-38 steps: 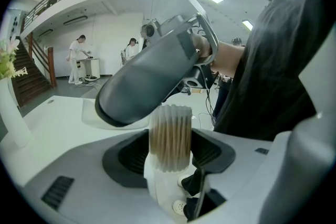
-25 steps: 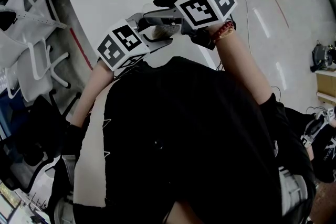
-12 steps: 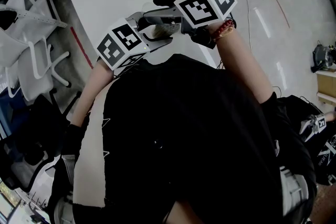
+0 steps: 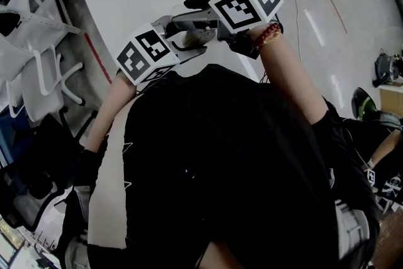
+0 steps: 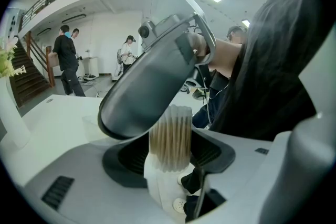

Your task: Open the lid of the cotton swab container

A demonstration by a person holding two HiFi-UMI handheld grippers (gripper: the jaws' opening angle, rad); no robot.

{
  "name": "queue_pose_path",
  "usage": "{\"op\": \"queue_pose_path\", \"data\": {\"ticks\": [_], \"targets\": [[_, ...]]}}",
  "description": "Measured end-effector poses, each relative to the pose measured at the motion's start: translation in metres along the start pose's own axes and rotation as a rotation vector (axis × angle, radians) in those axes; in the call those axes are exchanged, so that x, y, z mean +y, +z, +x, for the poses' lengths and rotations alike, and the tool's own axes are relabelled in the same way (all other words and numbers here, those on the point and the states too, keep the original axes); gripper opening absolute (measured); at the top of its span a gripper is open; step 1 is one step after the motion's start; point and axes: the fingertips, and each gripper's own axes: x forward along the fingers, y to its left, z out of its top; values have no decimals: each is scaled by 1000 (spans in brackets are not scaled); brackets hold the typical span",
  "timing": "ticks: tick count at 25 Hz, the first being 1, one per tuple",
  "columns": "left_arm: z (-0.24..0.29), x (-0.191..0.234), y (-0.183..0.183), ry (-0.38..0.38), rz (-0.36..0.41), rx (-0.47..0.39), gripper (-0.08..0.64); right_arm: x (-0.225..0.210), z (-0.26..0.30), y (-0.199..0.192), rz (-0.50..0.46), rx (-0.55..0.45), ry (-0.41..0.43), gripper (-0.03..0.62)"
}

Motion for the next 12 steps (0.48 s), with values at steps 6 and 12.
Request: {"op": "queue_pose_path", "data": {"ticks": [6, 12], "targets": [[0, 1, 0, 5, 4, -8, 259, 0, 1, -1, 16, 0, 6, 251], [-3, 3, 3, 8, -28, -36, 259, 0, 4, -7, -24, 41, -18, 252]]}}
